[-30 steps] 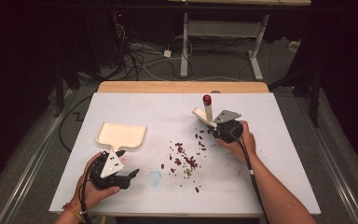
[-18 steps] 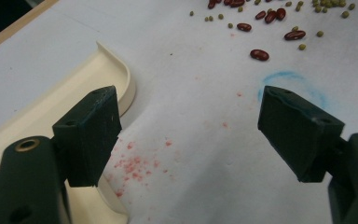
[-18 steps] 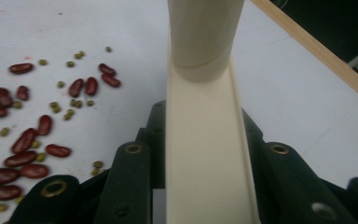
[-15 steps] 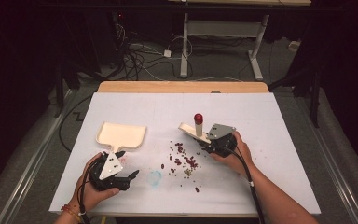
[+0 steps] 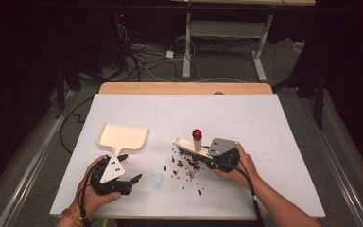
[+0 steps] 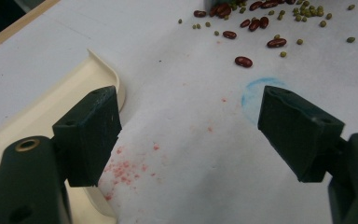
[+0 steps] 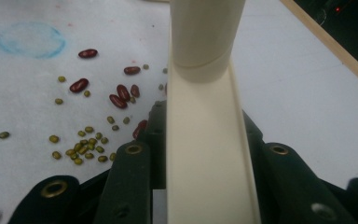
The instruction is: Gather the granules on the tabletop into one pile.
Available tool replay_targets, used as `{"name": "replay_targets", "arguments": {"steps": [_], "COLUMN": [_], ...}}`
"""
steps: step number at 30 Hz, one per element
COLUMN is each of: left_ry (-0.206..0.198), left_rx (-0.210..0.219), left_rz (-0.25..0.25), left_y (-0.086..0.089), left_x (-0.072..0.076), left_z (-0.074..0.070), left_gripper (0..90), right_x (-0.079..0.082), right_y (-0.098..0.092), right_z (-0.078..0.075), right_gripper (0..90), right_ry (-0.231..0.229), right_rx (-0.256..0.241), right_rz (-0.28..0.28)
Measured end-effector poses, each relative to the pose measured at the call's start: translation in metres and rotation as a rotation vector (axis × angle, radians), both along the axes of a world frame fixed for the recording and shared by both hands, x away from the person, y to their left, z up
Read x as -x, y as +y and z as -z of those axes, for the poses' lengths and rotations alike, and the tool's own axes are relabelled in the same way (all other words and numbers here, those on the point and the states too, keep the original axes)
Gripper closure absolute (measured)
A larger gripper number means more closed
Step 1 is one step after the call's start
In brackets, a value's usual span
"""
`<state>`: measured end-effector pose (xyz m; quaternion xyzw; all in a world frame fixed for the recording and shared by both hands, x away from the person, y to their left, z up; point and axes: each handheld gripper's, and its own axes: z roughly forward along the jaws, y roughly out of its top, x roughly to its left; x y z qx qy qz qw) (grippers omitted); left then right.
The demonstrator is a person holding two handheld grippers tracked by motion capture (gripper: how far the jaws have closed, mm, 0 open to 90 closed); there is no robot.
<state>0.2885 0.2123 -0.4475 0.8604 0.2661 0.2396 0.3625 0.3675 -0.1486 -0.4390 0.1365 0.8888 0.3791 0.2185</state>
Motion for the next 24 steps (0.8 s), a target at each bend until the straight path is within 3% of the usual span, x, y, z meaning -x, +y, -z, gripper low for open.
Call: {"name": "replay_targets", "arguments": {"steps": [7, 10, 19, 24], "left_ry": [0.0, 0.0, 0.014, 0.034], "left_rx": [0.006, 0.009, 0.018, 0.022], "left_rz": [-0.002, -0.003, -0.011, -0.015], "left_y": [0.001, 0.002, 0.005, 0.005], "left_x": [-0.001, -0.001, -0.004, -0.004], "left_z": [0.0, 0.0, 0.002, 0.003], "left_gripper": [20.3, 20.3, 20.3, 20.3], "right_x": [-0.009, -0.017, -0.063, -0.071], "right_y": [-0.006, -0.003, 0.034, 0.051], "right_z": [-0.013, -0.013, -0.001, 0.007], "right_gripper": [68.0, 68.1, 68.0, 68.0], "right_ry": [-0.03, -0.04, -0.077, -0.074], "right_rx": [-0.071, -0.07, 0.006, 0.019], "right_rz": [0.034, 0.039, 0.014, -0.029]}}
